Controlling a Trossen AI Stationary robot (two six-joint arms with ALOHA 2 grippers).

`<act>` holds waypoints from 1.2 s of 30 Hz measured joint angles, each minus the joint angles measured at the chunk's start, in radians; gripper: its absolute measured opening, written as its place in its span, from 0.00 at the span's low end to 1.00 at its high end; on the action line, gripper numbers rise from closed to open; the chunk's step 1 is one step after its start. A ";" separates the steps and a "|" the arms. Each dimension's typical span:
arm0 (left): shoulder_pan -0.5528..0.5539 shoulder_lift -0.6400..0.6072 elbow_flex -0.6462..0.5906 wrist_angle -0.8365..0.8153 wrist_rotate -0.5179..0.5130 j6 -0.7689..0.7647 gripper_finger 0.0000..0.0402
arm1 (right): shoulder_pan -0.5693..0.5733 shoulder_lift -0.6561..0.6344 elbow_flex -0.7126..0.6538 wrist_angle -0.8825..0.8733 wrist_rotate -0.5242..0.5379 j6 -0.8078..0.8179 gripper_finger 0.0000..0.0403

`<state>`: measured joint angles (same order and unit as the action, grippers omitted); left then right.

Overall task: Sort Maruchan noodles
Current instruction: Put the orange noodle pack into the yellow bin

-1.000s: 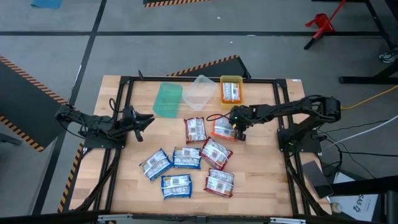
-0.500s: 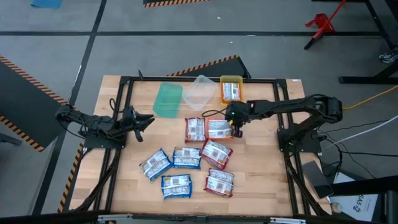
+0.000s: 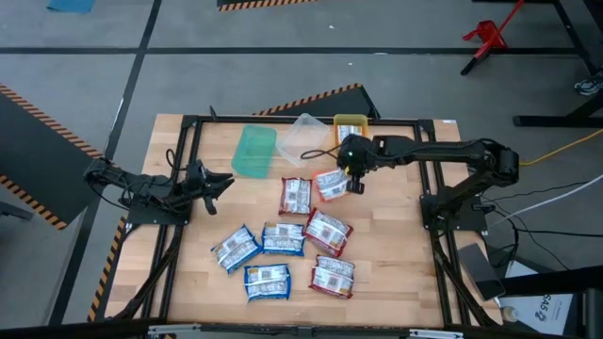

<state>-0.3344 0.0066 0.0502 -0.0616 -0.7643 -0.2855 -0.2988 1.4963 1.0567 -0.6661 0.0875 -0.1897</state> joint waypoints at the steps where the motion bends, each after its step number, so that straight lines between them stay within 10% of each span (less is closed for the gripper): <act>1: 0.000 0.000 0.000 0.000 0.000 0.000 0.22 | -0.007 0.000 0.013 -0.008 0.000 -0.006 0.00; 36: 0.000 0.000 0.000 -0.001 0.024 -0.003 0.22 | -0.518 -0.002 0.343 -0.084 -0.043 -0.103 0.00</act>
<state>-0.3342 0.0067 0.0502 -0.0628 -0.7405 -0.2884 -0.8163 1.4948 1.3995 -0.7506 0.0445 -0.2929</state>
